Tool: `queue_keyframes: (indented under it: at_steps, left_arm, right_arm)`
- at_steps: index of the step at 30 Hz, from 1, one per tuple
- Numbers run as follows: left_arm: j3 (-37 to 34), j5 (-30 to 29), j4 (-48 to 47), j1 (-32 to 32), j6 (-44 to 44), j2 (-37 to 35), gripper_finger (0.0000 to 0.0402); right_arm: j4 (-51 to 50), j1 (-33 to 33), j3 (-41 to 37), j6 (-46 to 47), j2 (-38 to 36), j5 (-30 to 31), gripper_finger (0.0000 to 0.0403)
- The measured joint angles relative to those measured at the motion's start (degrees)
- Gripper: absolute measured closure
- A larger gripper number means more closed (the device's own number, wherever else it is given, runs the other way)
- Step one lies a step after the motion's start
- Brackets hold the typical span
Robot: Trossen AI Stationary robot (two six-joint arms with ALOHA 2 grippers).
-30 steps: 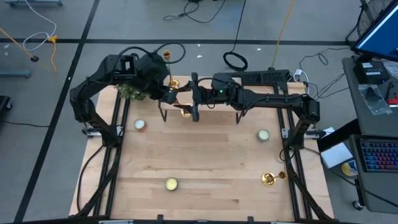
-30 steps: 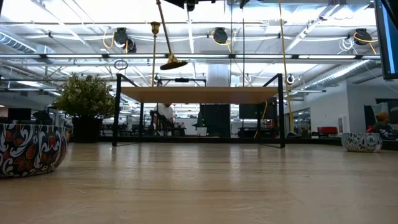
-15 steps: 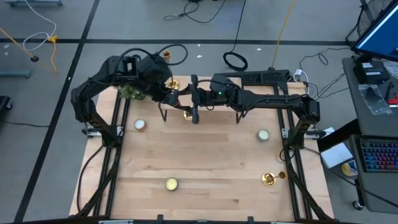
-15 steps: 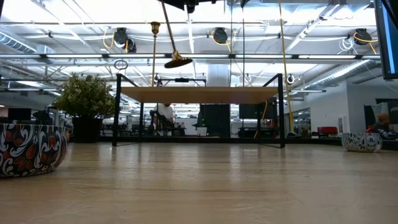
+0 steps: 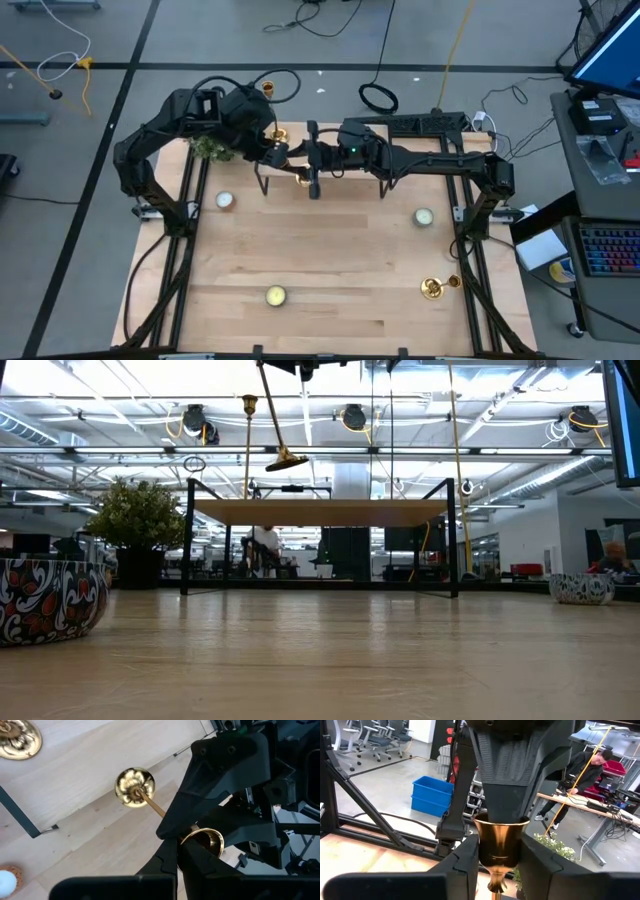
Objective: Pick & Place candle stick holders
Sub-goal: Put the left gold candle holder on the shelf
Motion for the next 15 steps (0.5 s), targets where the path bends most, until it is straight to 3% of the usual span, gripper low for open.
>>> queue_keyframes:
  at_steps: [15]
  left_arm:
    - [0.0,-1.0,1.6,0.1,2.5,-0.6,0.0379]
  right_arm:
    - [0.8,0.0,0.0,0.4,0.0,0.1,0.0308]
